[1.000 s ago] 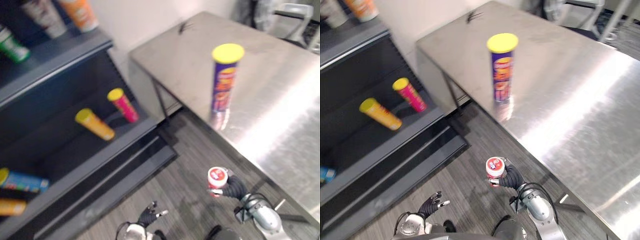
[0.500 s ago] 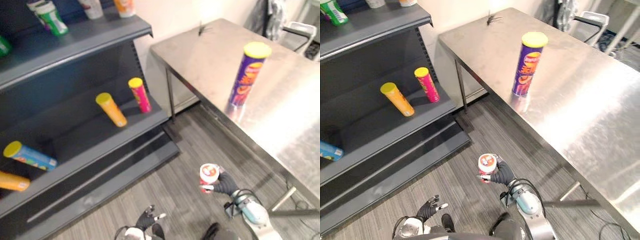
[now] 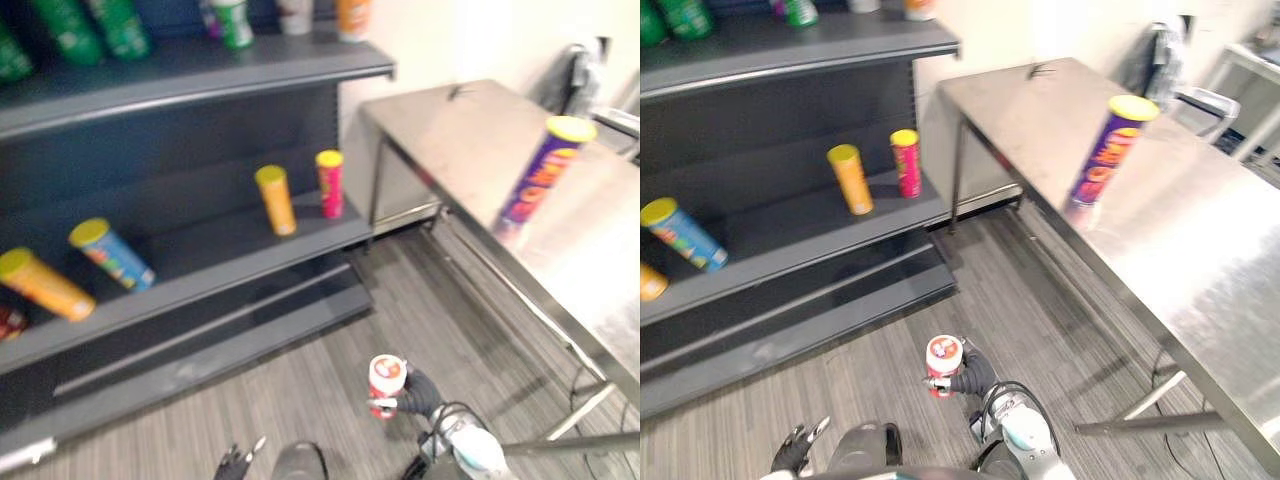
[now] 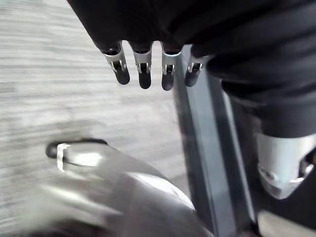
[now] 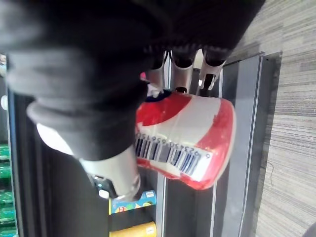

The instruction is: Put the gum and the chips on the shelf.

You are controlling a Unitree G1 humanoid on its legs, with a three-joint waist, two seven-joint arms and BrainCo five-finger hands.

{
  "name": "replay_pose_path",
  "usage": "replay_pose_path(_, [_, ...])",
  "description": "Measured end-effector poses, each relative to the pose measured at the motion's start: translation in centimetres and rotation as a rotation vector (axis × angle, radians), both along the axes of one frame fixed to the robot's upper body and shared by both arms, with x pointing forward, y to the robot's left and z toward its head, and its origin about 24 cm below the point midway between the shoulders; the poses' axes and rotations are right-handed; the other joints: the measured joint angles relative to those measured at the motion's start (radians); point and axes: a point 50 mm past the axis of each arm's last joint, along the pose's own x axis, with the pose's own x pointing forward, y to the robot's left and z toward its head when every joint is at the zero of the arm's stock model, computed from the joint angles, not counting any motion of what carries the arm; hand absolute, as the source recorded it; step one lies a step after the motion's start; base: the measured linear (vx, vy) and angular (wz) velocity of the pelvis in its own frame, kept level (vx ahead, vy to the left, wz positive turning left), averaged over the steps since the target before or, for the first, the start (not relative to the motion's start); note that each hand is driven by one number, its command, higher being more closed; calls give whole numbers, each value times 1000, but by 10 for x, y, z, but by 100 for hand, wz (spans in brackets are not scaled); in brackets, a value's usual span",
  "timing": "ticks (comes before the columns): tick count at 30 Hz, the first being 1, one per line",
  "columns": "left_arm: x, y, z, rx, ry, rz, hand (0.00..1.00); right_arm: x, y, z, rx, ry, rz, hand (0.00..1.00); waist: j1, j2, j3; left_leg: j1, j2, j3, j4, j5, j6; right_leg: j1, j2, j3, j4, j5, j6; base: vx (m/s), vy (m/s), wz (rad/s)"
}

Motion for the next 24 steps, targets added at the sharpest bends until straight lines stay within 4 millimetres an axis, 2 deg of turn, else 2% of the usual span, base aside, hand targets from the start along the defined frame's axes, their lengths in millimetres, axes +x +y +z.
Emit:
replay_pose_path(1, [-11,2,-2,-5,32,40,0,-2,-1,-6,-5,33,-22,100,5,-3,9,-5,-15,-32,28,-25,5,-37,3,163,84,10,-17,15,129,114])
replay_pose_path(2, [-20,6,-2,2,65,48,0,-10,0,-12,0,81,-33,100,0,-5,9,-14,-33,-91,29,-26,7,-71,38,325,153,66,-38,53,102,162])
replay_pose_path(3, [-28,12,-1,16,82,48,0,-13,2,-13,14,95,-41,100,-5,-10,9,-14,-43,-151,15,-25,9,-84,82,437,172,104,-50,148,75,157])
replay_pose_path(4, [-31,14,-1,20,89,49,0,-13,3,-13,21,94,-48,100,-5,-15,9,-13,-51,-176,9,-24,9,-86,96,478,175,90,-49,174,36,127])
replay_pose_path(5, [-35,15,-1,22,100,54,0,-10,6,-11,33,85,-52,100,-2,-28,8,-11,-71,-207,-11,-9,14,-94,114,530,148,38,-47,132,17,73])
replay_pose_path(6, [-35,15,0,23,100,57,0,-9,7,-10,41,81,-57,100,-1,-32,6,-11,-88,-228,-23,5,20,-98,123,552,105,14,-43,118,-13,70])
replay_pose_path(7, [-30,15,0,21,87,56,0,-4,10,-7,57,66,-63,100,-3,-38,7,-8,-109,-247,-55,24,23,-104,145,602,-23,-3,-37,117,-64,65])
replay_pose_path(8, [-23,13,-1,14,68,54,0,-1,11,-5,65,52,-58,100,-7,-38,6,-6,-127,-274,-90,41,18,-105,172,663,-177,10,-16,141,-97,71])
replay_pose_path(9, [-15,12,-1,11,50,51,0,0,11,-3,74,47,-60,100,-8,-42,3,-6,-137,-288,-108,49,12,-102,182,683,-244,19,-2,138,-157,110])
replay_pose_path(10, [1,14,2,17,6,39,0,0,11,1,98,36,-72,100,-27,-56,-1,-9,-175,-343,-121,59,-1,-98,184,696,-302,26,8,179,-224,160])
replay_pose_path(11, [16,20,6,37,-34,11,0,-2,9,3,104,34,-80,100,-52,-79,-4,-8,-215,-395,-120,62,-8,-98,174,697,-270,43,32,201,-260,179])
replay_pose_path(12, [25,16,6,28,-51,1,0,-3,5,2,96,36,-84,100,-61,-69,1,-3,-214,-427,-117,62,-15,-95,173,674,-229,27,47,222,-295,139])
replay_pose_path(14, [41,6,8,4,-104,-19,0,2,-8,4,92,32,-118,100,-46,-56,-22,14,-187,-472,-209,107,-55,-99,191,617,-191,-18,6,194,-290,75])
replay_pose_path(15, [45,3,8,-2,-113,-19,0,4,-12,5,89,21,-135,100,-51,-52,-28,14,-181,-488,-241,124,-61,-101,192,596,-195,-20,1,155,-277,83])
replay_pose_path(16, [51,-1,9,-12,-129,-19,0,8,-21,8,81,4,-177,100,-74,-47,-32,11,-152,-480,-308,157,-63,-102,190,549,-205,-25,-9,128,-263,100])
replay_pose_path(17, [55,-5,9,-21,-138,-21,0,10,-34,10,63,-12,-231,100,-90,-41,-36,13,-118,-449,-363,198,-79,-99,189,507,-208,-32,-20,114,-241,94])
replay_pose_path(20, [54,-7,8,-29,-134,-17,0,15,-54,15,36,-46,-333,100,-87,-47,-49,67,-80,-424,-501,285,-112,-93,199,486,-225,-34,-24,126,-137,30])
replay_pose_path(23, [46,-4,6,-26,-115,-4,0,18,-58,27,41,-101,-364,100,-86,-53,-68,100,-65,-399,-565,309,-116,-78,212,502,-274,-17,-27,70,-16,-18])
replay_pose_path(24, [41,-3,5,-24,-99,-6,0,21,-58,38,55,-150,-370,100,-87,-53,-88,103,-60,-385,-583,312,-114,-77,219,515,-301,-5,-27,42,20,-37])
